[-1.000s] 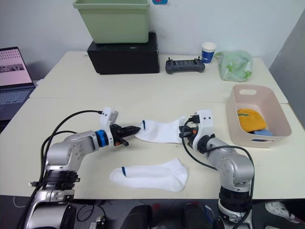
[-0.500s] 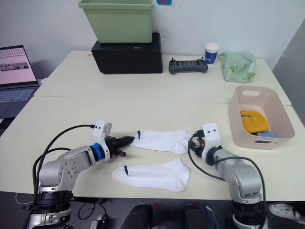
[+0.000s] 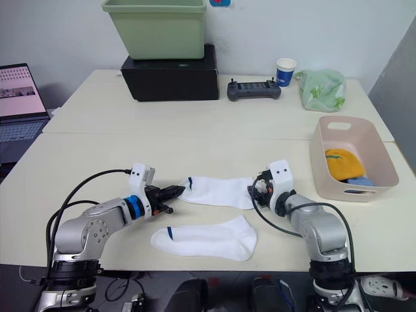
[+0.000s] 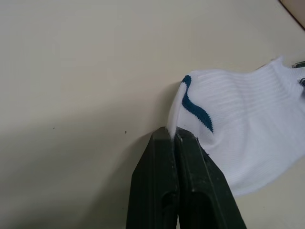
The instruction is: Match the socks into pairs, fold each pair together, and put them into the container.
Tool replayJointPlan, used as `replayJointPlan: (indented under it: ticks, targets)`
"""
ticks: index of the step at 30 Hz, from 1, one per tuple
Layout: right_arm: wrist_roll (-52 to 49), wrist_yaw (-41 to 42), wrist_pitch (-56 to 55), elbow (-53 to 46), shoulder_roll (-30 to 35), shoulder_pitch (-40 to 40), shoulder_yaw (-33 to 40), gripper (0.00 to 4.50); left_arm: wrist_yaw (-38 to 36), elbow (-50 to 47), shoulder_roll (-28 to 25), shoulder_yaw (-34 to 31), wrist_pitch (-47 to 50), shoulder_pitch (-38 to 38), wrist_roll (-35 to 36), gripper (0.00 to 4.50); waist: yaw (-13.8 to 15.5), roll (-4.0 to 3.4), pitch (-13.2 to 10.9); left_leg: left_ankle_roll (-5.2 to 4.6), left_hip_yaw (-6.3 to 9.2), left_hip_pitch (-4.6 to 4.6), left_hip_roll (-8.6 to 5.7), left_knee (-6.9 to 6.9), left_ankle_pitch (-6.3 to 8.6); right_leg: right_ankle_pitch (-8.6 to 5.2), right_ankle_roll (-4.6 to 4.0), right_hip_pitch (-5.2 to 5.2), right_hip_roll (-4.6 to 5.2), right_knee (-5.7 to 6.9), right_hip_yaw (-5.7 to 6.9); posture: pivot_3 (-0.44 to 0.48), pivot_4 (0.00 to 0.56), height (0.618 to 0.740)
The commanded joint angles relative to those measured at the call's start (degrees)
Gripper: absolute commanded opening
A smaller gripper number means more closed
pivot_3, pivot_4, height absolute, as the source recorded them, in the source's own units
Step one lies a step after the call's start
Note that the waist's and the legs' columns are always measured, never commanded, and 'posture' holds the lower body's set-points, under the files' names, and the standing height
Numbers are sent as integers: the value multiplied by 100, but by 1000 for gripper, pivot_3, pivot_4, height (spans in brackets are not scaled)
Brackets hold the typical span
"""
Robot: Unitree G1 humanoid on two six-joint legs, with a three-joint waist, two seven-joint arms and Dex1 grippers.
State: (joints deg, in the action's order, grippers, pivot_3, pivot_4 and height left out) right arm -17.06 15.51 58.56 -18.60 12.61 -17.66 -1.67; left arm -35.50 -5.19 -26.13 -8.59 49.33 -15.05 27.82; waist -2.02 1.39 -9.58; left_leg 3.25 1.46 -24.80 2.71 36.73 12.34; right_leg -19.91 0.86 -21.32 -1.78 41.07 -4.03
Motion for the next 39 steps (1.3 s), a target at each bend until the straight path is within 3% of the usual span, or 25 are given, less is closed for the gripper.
replayJointPlan:
  ticks: [1, 6, 12, 20, 26, 32, 36, 39]
  targets:
    - [-167, 104, 14, -119, -20, -38, 47, 1839, 40, -234, -27, -27, -84, 44, 57, 0, 0, 0, 0, 0, 0, 0, 0, 0, 0, 0, 0, 0, 0, 0, 1, 0, 150, 735]
    - [-301, 193, 53, -251, -56, -36, 17, 65, 15, -254, -14, -35, -124, 47, 91, 0, 0, 0, 0, 0, 0, 0, 0, -1, 0, 0, 0, -1, 0, 0, 1, 0, 150, 735]
    - [-675, 288, 305, -782, 22, -94, 311, 23, -303, -553, -211, -396, -87, -54, 535, 0, 0, 0, -1, 0, 2, -2, 2, -1, 0, 0, 0, -3, 0, 0, 2, 0, 150, 735]
    - [-2591, 399, 2278, -2232, -175, -269, 1913, 23, -794, -1436, -1387, -1756, 1634, 256, 2653, 0, -35, 1, -3, 0, 8, 0, 10, -8, 0, -2, 2, -3, 0, -3, 3, 0, 150, 735]
    - [-3462, 382, 3259, -2822, -302, -104, 2428, 23, -723, -1896, -1733, -2169, 2171, 967, 3509, 0, -63, -3, -6, 0, 4, 2, 9, -18, 0, -5, 7, -4, 16, -7, 1, 0, 150, 735]
    - [-3213, 116, 3007, -2941, -46, 598, 1828, 23, -640, -2262, -1594, -1864, 1720, 2293, 3105, 0, -100, -3, -5, 1, -7, 13, 0, -48, -1, -15, 21, -5, 40, -19, -5, 0, 150, 735]
    - [-3139, 109, 2719, -2959, 164, 916, 1495, 23, -612, -2404, -1514, -1842, 1556, 2714, 3128, 0, -110, -1, -5, 4, -7, 14, -1, -55, -3, -16, 23, -9, 41, -20, -3, 0, 150, 735]
    - [-3017, 92, 2450, -2950, 373, 1147, 1151, 23, -708, -2384, -1551, -1665, 1190, 3018, 2756, 0, -110, -2, -5, 5, -7, 15, -2, -58, -3, -18, 25, -8, 41, -21, -4, 0, 150, 735]
